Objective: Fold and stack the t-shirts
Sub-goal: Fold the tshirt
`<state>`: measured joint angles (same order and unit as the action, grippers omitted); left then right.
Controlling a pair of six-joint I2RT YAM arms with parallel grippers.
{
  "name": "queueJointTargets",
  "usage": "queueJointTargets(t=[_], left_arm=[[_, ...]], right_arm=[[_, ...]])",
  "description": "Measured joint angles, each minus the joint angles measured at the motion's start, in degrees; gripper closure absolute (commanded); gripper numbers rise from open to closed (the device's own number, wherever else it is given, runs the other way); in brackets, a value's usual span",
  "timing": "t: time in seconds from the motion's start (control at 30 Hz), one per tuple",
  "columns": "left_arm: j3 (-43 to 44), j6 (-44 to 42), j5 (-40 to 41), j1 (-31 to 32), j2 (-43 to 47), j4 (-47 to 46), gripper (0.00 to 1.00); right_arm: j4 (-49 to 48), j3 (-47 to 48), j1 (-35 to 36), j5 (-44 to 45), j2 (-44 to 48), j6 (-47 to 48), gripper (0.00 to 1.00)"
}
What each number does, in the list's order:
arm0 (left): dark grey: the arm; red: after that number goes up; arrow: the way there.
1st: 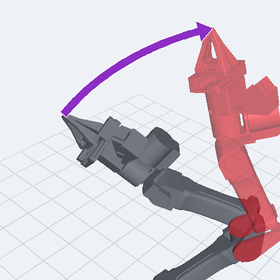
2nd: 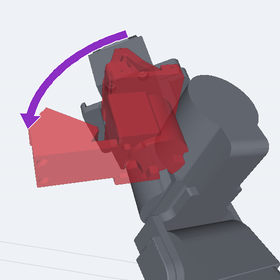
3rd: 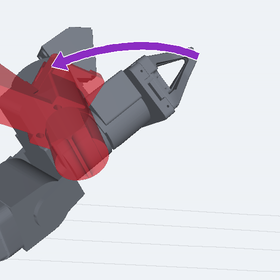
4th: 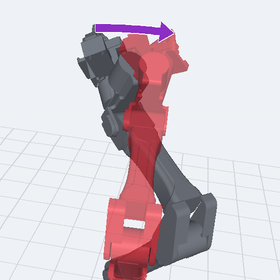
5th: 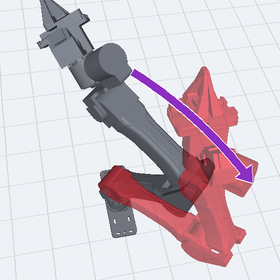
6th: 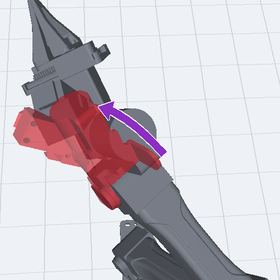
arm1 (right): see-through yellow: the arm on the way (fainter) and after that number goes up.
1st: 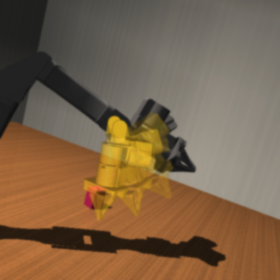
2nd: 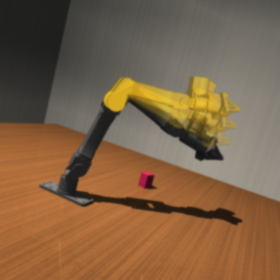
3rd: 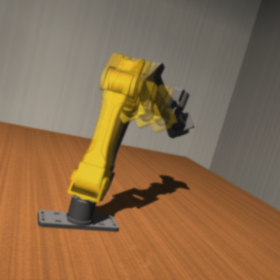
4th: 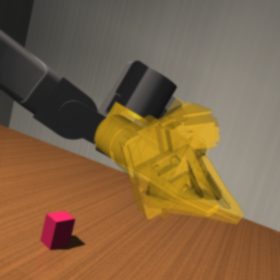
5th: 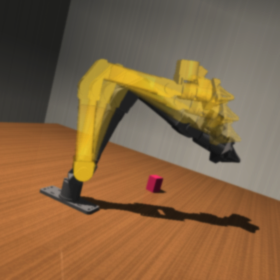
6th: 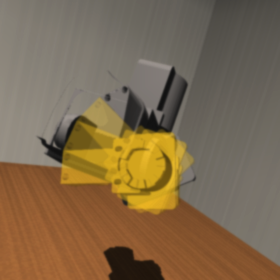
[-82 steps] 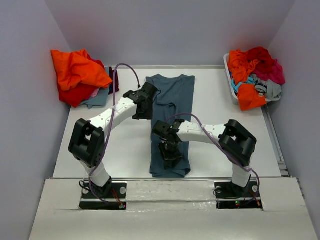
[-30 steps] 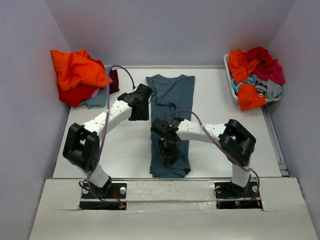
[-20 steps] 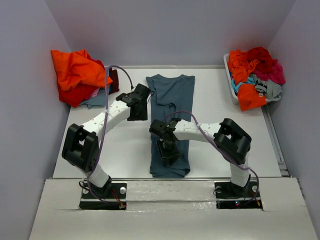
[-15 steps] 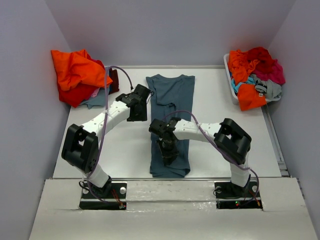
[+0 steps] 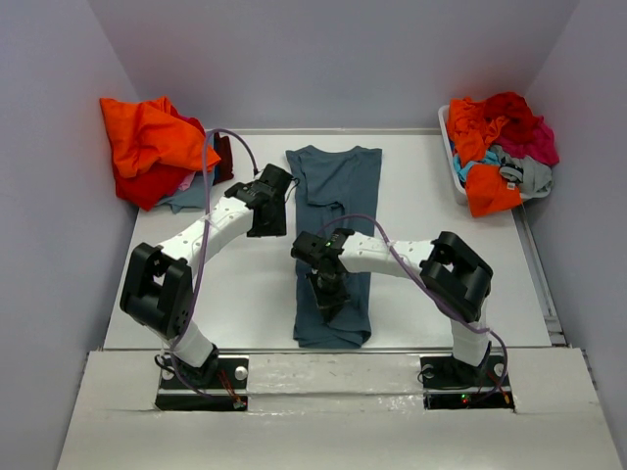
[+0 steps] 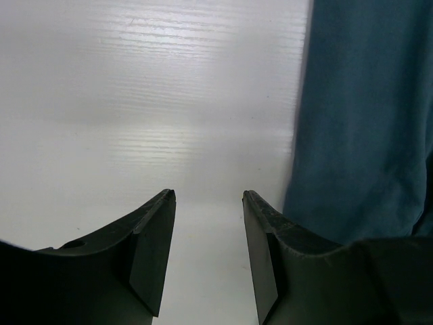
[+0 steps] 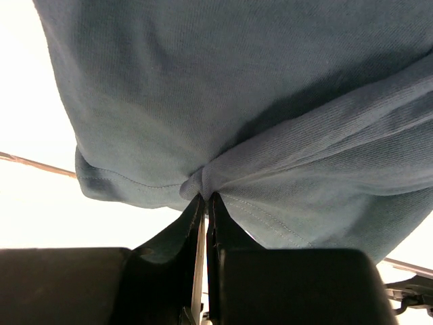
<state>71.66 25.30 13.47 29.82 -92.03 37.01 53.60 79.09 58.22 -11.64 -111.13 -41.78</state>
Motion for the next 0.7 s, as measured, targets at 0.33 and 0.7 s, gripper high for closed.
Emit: queueJointTargets(t=[0.33,0.7], left_arm=[[0.0,0.0,0.0,0.0,0.0,0.0,0.44],[0.0,-0.4,-0.3,0.0,0.0,0.0,0.44]], right_arm=[[2.4,1.0,0.0,0.2,1.3,0.2,0.93],[6.6,1.0,0.3,2.0,11.5,-1.0,0.93]])
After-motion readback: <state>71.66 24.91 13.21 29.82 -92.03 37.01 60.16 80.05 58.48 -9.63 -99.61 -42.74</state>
